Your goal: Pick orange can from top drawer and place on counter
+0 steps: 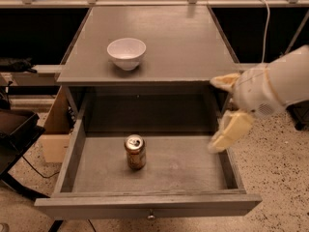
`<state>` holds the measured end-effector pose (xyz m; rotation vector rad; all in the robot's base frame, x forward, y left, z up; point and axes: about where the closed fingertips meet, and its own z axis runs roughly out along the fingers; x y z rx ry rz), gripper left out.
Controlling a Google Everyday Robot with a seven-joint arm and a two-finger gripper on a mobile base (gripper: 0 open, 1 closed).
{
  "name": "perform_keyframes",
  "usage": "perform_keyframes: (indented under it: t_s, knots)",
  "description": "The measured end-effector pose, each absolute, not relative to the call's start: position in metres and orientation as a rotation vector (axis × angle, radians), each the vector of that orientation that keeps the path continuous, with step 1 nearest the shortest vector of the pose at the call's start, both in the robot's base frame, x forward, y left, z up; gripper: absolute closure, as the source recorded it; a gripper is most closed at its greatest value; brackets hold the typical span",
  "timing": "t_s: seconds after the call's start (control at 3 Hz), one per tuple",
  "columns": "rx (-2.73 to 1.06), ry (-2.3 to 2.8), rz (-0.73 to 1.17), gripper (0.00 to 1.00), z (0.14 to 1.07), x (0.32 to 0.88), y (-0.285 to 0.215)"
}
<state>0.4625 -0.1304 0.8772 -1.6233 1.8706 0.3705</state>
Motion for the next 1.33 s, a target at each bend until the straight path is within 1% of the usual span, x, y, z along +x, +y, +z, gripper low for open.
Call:
perform_keyframes:
  t_s: [0.33,0.67,1.0,1.33]
  knots:
    - [-1.557,1.677,0.547,0.00,0.854,0.468,-0.081]
    - [-1.475,1.498,0.750,0.00,0.819,0.471,-0.021]
    - [-1.470,1.449,0.812,0.00,0.793,0.479,0.011]
    - [-1.477,1.438,0.829,0.00,0.755,0.490,0.032]
